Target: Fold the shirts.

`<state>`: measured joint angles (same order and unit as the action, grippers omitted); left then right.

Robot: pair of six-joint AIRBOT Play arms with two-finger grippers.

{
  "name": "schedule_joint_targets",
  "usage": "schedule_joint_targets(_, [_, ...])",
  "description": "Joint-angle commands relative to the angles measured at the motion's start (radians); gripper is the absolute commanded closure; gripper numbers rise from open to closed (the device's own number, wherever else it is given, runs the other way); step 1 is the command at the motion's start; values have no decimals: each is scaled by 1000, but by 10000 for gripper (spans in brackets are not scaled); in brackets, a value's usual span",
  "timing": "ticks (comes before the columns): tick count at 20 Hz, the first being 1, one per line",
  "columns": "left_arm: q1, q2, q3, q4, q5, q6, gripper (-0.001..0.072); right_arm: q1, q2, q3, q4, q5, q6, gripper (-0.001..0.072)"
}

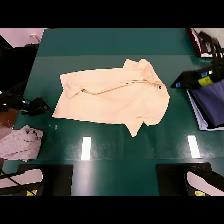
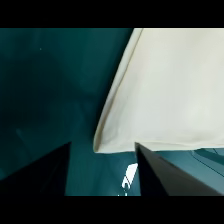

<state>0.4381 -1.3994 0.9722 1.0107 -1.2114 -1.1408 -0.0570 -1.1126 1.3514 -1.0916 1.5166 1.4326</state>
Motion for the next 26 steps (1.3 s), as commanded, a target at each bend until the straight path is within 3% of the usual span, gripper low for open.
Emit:
schedule_joint_targets(1, [4,-60,-7,-22,-27,33,239,0,82,-115,1,-37,-2,411])
schedule_joint_targets(7, [0,-65,-8,-66,-18,31,240,0,113,-142,1,-58,-1,411])
schedule_joint_targets(12, [-134,-65,-7,-21,12,11,242,0,113,-142,0,-49,0,411])
schedule_joint_targets(13, [-149,-65,-6,-22,18,11,378,0,113,-143,0,-39,0,411])
schedule_joint_targets(14, [-157,-65,-3,-24,16,11,612,-5,113,-144,-2,-20,10,411])
schedule_joint_targets(15, [-157,-65,2,-34,8,5,680,-10,118,-157,-1,-9,38,411])
schedule_joint_targets(20, [-157,-31,71,-50,-31,-13,686,-48,267,-474,-11,-111,196,403])
schedule_joint_targets(21, [-157,-14,81,-57,-26,-13,686,-56,299,-558,-1,-157,233,360])
schedule_joint_targets(22, [-157,0,87,-72,-25,-11,686,-55,322,-629,11,-195,264,237])
schedule_joint_targets(23, [-157,14,88,-92,-19,-11,686,-55,340,-698,46,-228,288,167])
schedule_joint_targets(26, [-157,23,87,-106,-28,-11,686,-55,367,-873,163,-396,322,171])
